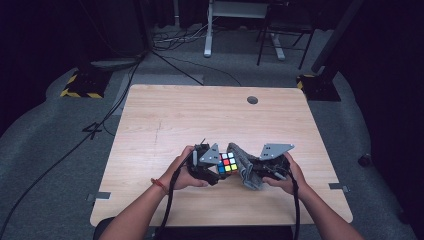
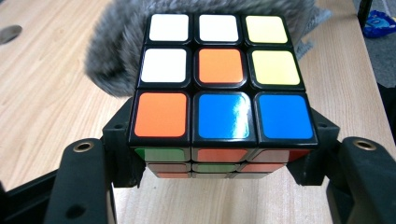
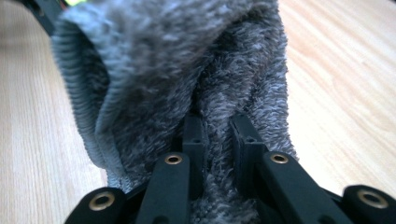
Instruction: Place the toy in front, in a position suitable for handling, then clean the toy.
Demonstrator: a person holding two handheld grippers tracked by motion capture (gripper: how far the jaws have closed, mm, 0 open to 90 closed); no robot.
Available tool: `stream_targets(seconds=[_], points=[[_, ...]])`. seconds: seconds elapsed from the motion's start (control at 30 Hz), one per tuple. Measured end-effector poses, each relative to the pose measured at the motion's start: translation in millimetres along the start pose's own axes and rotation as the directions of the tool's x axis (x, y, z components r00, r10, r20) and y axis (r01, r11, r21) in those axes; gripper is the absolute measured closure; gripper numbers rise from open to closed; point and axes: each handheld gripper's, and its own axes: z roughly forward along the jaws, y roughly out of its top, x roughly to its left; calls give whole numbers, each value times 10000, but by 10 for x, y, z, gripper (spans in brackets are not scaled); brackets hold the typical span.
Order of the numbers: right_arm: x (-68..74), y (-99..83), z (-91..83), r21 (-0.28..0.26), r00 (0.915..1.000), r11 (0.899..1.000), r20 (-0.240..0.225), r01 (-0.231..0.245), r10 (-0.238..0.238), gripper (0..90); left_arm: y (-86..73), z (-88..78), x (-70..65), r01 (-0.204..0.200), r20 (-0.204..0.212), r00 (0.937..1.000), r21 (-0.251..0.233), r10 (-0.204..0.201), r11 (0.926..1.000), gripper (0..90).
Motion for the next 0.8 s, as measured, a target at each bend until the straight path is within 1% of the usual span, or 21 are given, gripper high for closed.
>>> stream_targets(seconds=[0.07,0.1,0.17,0.2,0.23,0.27,0.3,0.33,0.37,0.4,0.43,0.5,0.57,0.63,0.7,0.73,0.8], points=[[17,-24,35,209,10000,9998,-42,49,-48,791,16,-23,10,-2,67,10000,-161,3,9999,341],[25,-36,50,280,9999,9996,-96,75,-72,791,20,-25,12,-44,63,10000,-169,46,9998,341],[17,-50,57,256,9998,9997,-174,-24,29,791,11,-22,11,53,82,10000,-151,-52,9999,340],[6,-53,46,61,9994,9998,-285,-204,205,791,8,-22,10,46,107,9999,-166,-44,9999,341],[5,-54,38,-70,9988,9996,-410,-261,258,791,8,-19,7,27,84,10000,-135,-26,9999,341],[12,-50,32,-162,9987,9995,-455,-253,246,791,9,-10,8,-39,67,10000,-92,40,9999,341],[22,-40,26,-195,9988,9996,-457,-203,194,791,9,-4,5,12,79,10000,-102,-11,9999,340],[26,-29,23,-314,9982,9993,-572,-199,181,791,9,3,5,53,180,9998,-191,-49,9998,341],[31,-17,21,-420,9974,9988,-680,-248,219,791,11,4,2,34,182,9998,-199,-31,9998,341],[41,-5,24,-484,9975,9986,-688,-224,191,791,11,7,-3,33,111,9999,-188,-30,9998,340],[52,5,25,-524,9978,9985,-661,-136,101,791,1,9,-7,144,118,9998,-223,-141,9996,340],[71,17,16,-662,9981,9977,-613,-125,85,791,-6,11,-6,78,162,9998,-183,-75,9998,340],[95,37,-13,-863,9985,9963,-547,-30,-17,791,-4,26,-14,16,14,10000,-43,-16,10000,339],[108,66,-37,-1028,9991,9947,-424,54,-98,792,-13,39,6,149,103,9998,-115,-148,9998,339],[103,77,-43,-1152,9993,9933,-359,36,-78,792,-18,43,15,246,87,9997,-64,-245,9997,340],[103,77,-41,-1185,9994,9930,-343,19,-60,793,-15,52,18,206,81,9998,-51,-205,9998,339],[117,89,-48,-1196,9995,9927,-270,140,-173,792,-6,49,1,75,-56,10000,71,-74,9999,339]])
